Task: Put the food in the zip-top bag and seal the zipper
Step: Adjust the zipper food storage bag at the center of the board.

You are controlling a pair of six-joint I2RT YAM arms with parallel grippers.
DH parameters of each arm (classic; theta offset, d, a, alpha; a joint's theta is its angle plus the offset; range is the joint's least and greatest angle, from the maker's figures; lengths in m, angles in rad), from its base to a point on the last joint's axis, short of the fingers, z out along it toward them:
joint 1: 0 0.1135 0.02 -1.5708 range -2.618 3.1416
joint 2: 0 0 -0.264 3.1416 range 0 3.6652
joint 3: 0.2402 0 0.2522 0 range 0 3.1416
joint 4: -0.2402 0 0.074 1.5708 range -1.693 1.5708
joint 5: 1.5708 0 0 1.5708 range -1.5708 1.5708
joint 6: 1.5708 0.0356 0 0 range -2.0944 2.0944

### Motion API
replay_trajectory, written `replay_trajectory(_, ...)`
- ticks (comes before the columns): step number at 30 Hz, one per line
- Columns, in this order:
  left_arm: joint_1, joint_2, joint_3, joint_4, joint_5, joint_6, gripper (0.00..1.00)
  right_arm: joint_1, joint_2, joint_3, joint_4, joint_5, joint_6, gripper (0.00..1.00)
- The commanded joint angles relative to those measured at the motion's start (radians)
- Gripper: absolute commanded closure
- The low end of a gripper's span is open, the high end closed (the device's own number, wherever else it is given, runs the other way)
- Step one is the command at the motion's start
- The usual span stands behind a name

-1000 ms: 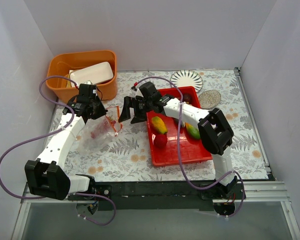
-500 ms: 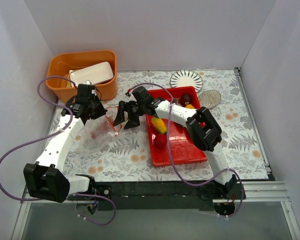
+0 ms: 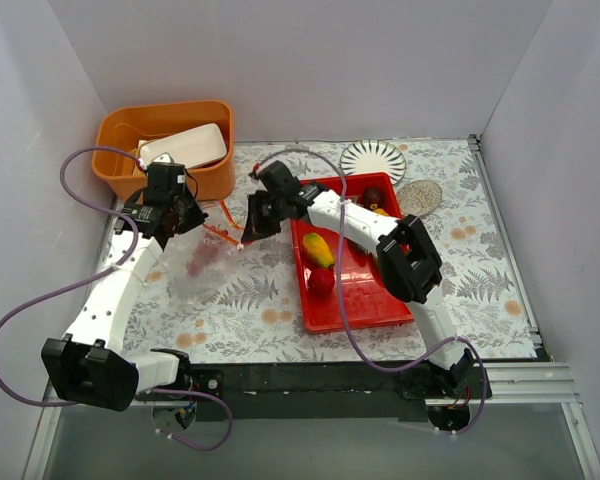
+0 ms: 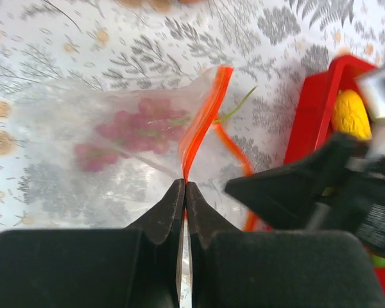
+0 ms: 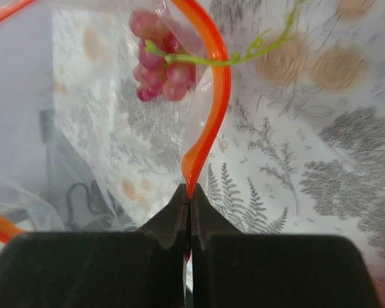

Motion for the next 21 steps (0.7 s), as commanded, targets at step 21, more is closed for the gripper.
replay_trajectory(21, 0.112, -0.051, -0.229, 0.203, 0.073, -0.159, 1.00, 0.097, -0.154, 0.290, -0.342, 0.744, -0.488, 0.99)
